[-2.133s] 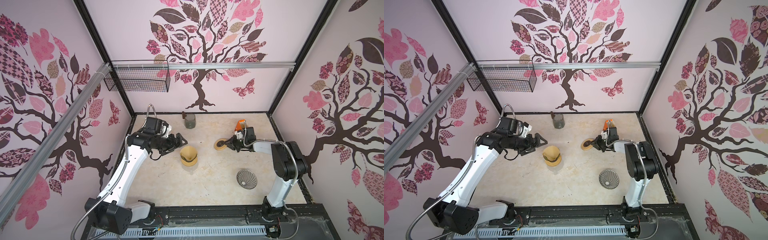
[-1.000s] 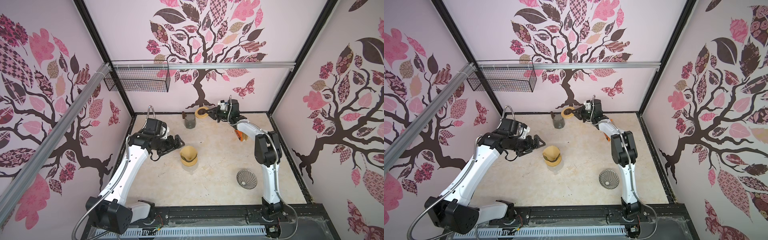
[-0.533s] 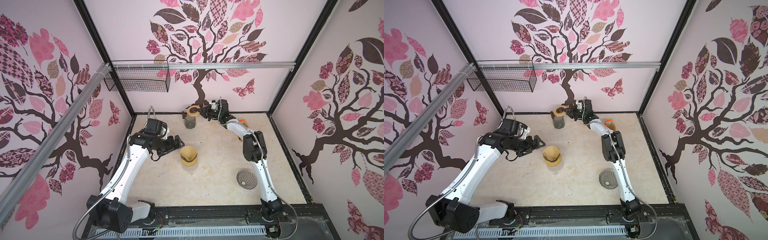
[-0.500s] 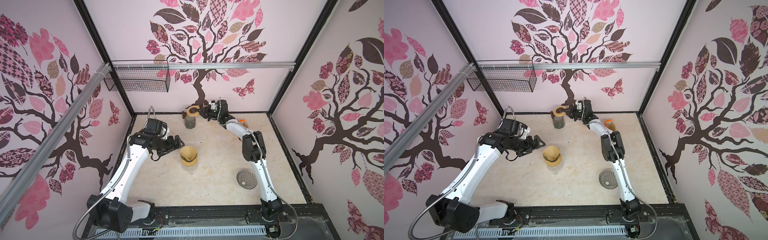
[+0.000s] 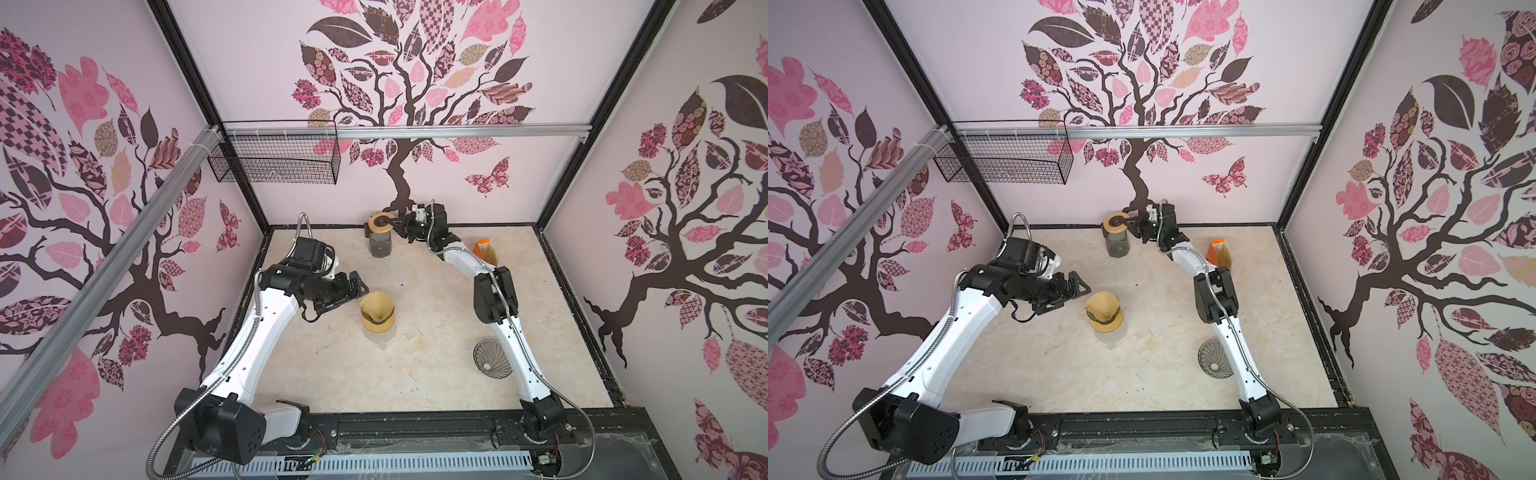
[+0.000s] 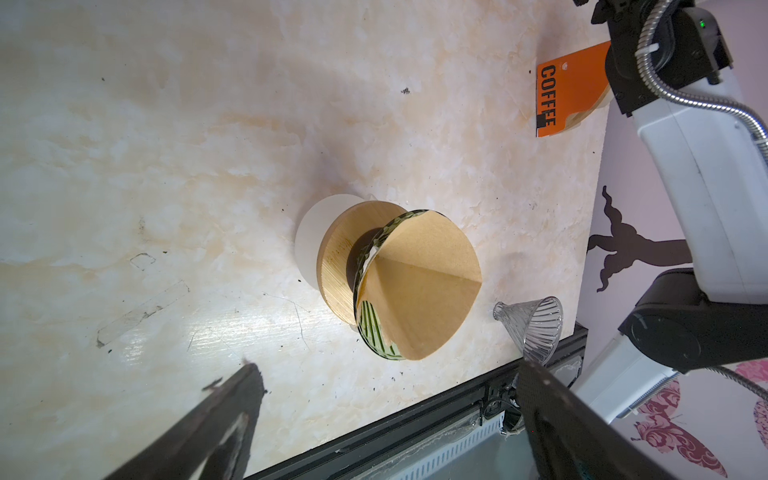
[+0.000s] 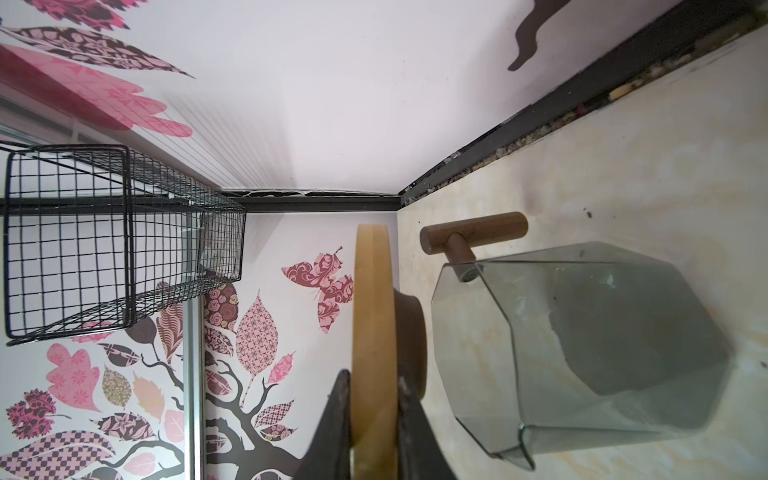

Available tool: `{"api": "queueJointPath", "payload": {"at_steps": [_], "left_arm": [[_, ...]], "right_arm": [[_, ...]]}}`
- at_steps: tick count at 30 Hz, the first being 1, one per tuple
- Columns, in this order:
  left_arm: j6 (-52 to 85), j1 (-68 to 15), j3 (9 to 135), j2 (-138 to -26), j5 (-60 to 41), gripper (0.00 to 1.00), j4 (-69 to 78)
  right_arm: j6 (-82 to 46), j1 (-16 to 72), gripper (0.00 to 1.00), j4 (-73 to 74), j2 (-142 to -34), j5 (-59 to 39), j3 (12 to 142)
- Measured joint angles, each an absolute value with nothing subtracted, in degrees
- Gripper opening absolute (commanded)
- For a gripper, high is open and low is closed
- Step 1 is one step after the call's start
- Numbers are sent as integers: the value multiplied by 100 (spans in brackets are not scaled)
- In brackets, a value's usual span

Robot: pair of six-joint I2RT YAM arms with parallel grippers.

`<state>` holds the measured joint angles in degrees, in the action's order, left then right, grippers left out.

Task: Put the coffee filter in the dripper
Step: 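Lift the wooden ring with the right gripper and carry it to the grey jar, then lower the wooden ring onto the grey jar and open the right gripper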

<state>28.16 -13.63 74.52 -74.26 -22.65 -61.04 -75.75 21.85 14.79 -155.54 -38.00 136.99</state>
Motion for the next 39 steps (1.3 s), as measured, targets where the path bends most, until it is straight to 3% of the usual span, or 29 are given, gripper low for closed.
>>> {"api": "queueJointPath", "payload": {"at_steps": [25,39], "left_arm": [[2700,-1337,7452,-7452,-2143,98,-6200],[2689,-1280,7452,-7452,-2121,98,-6226]], "right_arm": [[-7609,2349,12,1409,-15983,-3500,14020],[-7520,2344,24,1251,-15983,-3411,14020]]}}
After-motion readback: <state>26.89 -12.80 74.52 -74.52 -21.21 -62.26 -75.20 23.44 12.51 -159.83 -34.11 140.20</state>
